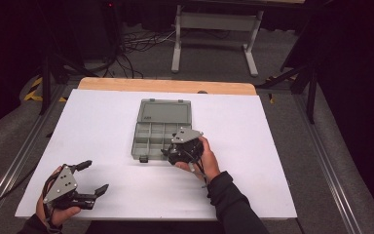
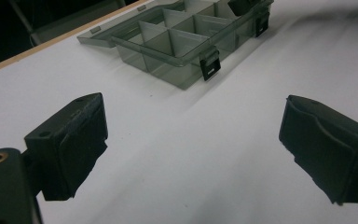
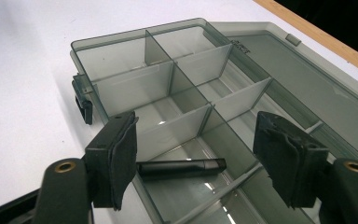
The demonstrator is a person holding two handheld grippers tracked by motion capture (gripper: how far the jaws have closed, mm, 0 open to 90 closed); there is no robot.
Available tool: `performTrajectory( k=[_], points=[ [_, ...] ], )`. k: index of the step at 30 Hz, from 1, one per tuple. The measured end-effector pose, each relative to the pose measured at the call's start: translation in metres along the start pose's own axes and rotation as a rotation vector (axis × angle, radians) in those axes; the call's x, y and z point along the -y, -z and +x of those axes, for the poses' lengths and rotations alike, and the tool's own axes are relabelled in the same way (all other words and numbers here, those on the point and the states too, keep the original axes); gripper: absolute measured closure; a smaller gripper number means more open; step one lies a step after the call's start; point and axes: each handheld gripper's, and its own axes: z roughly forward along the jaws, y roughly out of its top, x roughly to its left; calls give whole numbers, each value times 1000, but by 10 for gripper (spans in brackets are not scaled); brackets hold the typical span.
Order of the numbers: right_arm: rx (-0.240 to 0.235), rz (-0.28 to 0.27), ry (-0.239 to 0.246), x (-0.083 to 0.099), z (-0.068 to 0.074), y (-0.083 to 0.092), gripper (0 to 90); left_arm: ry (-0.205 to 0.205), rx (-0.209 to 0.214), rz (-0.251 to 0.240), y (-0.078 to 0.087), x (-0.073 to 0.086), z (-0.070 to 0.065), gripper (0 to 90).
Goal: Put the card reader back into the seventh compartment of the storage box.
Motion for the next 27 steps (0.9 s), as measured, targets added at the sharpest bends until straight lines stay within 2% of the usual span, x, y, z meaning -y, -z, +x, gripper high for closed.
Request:
performTrajectory(
  k=[27],
  points=[
    [30, -62, 18, -7, 3, 16, 308, -3, 2, 8, -1, 0, -1, 87]
  ],
)
